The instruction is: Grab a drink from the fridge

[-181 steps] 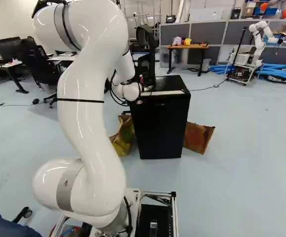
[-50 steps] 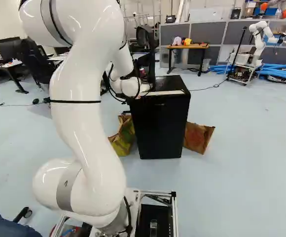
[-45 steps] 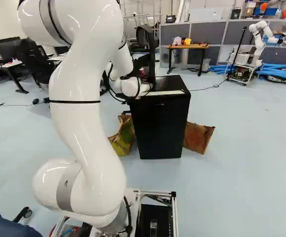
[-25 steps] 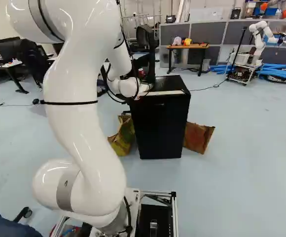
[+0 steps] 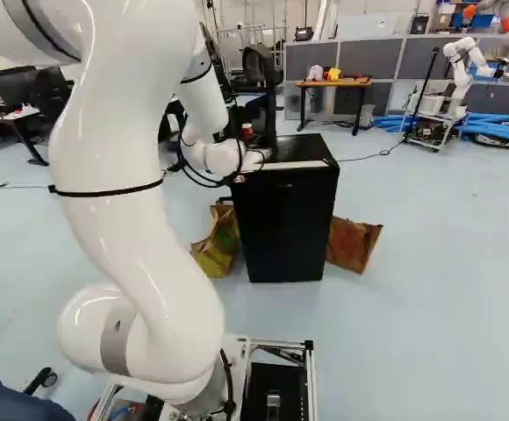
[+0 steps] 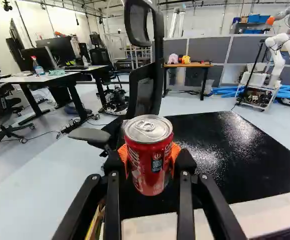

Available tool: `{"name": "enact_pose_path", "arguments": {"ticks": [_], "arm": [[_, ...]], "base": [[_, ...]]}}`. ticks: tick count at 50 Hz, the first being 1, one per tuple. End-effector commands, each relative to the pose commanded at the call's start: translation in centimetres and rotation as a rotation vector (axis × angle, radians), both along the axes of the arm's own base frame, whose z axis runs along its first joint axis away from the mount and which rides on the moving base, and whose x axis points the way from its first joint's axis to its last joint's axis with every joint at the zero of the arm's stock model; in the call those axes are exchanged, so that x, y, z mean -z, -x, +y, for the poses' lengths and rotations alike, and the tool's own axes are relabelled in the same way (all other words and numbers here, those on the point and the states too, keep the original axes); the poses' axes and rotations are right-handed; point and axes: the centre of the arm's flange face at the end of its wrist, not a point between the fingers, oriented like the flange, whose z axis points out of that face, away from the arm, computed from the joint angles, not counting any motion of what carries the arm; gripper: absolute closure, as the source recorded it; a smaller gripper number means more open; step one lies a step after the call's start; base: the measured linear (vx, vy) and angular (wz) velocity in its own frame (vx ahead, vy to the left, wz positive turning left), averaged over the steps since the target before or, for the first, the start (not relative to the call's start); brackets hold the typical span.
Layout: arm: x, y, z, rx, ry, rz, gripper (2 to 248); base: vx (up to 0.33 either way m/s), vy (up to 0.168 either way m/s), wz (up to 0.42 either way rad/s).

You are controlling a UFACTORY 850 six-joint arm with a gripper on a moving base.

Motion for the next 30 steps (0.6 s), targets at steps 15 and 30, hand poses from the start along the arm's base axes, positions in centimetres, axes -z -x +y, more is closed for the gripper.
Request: {"name": "enact_pose_path", "arguments": {"ticks": [15,30], "arm": [[-0.3,4.6,0.4,-0.002,0.007,0.025,150],[-0.1,10.2,0.8,-0.006,0.016,0.055,150]], "base": [[0.0,0.0,0.0],[0.0,0.0,0.0]]}}
